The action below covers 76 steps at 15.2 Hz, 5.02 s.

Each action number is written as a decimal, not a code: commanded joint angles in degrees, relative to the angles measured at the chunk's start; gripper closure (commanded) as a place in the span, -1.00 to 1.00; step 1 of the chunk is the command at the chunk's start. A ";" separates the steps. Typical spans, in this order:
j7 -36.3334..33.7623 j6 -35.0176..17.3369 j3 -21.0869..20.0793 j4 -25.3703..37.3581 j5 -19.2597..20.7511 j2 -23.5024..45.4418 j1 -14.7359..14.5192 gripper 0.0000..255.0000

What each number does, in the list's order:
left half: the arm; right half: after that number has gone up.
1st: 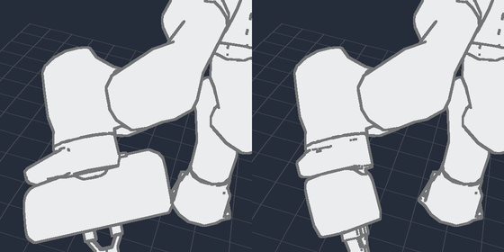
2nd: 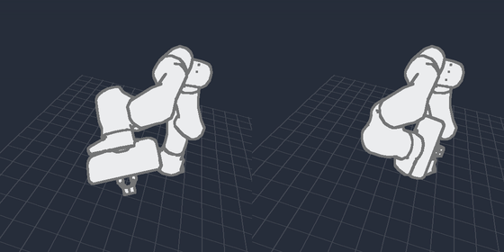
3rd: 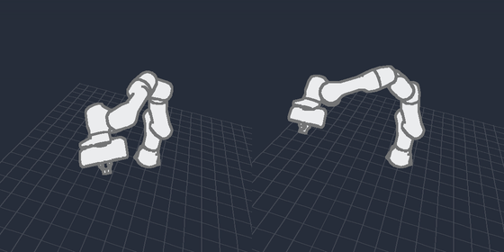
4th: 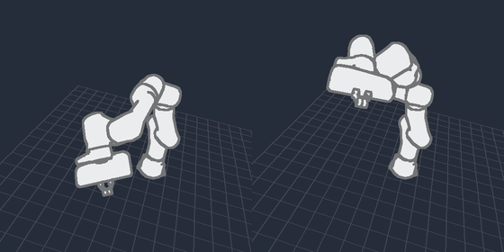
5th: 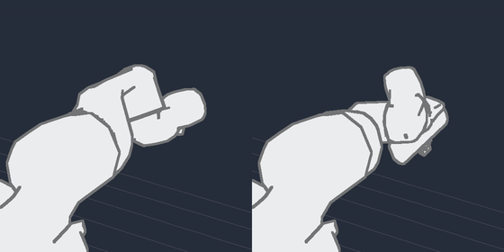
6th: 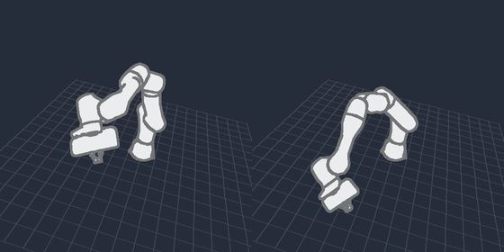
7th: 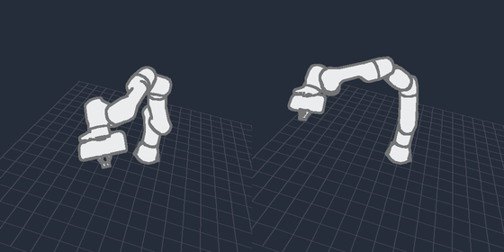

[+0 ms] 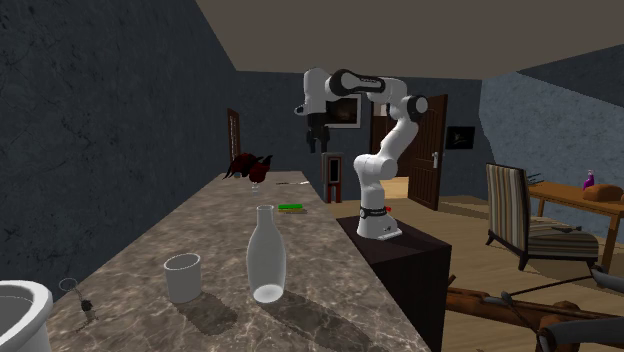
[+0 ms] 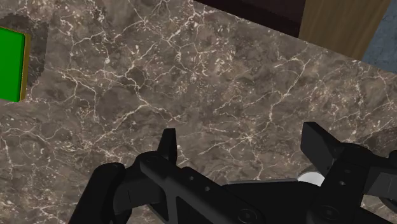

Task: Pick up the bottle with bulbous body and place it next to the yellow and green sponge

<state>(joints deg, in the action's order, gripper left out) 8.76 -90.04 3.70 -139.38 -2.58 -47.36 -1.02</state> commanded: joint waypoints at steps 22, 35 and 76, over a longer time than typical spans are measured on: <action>-24.86 -16.96 -19.49 22.66 -2.60 38.32 -5.04 -1.00; -40.27 -13.18 -23.33 55.76 9.27 69.88 -12.47 -1.00; -41.43 -6.47 -23.12 66.82 10.65 74.49 -14.74 1.00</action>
<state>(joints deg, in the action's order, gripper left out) -32.63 -97.43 -19.39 -73.62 8.05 27.02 -15.60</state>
